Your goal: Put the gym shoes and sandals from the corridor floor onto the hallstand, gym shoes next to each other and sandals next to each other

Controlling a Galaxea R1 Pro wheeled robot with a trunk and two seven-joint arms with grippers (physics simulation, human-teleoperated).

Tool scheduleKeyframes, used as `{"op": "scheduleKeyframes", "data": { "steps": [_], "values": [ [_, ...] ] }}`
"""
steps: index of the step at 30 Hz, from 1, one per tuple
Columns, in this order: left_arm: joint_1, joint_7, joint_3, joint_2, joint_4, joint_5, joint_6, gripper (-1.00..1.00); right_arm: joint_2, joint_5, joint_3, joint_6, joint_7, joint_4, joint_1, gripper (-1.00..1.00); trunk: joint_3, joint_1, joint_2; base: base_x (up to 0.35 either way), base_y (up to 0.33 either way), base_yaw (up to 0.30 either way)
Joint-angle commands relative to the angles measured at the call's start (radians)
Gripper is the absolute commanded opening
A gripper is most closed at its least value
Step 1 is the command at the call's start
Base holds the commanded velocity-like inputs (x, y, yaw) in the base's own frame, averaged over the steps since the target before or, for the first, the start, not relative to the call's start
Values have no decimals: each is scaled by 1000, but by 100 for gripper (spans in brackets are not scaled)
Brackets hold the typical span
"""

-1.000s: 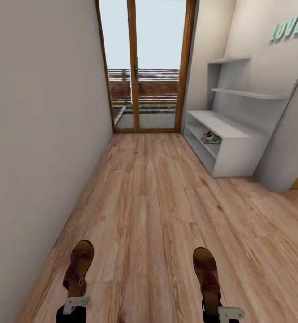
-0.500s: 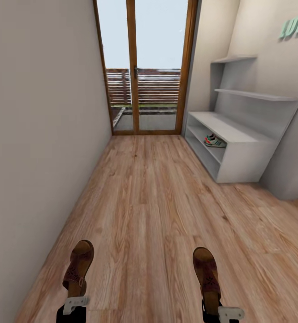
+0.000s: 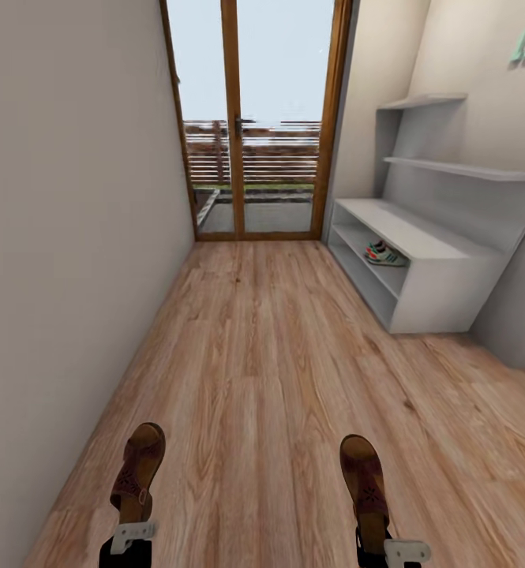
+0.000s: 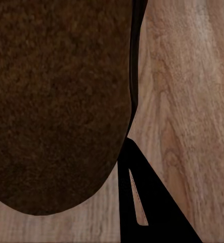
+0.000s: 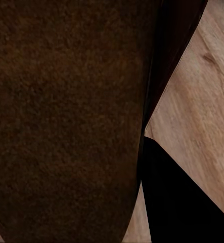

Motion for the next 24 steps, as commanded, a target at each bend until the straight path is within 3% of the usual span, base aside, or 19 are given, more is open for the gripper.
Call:
{"op": "scheduleKeyframes", "data": {
  "steps": [1, 24],
  "values": [
    [-1, -7, 8, -1, -1, -7, -3, -100, 0, 8, -2, -2, -6, 1, -1, -100, -1, 0, 0, 339, 0, 0],
    [-1, -7, 8, -1, -1, -7, -3, -100, -1, 8, -2, -2, -7, -1, -1, -100, -1, 0, 0, 339, 0, 0]
  ]
}}
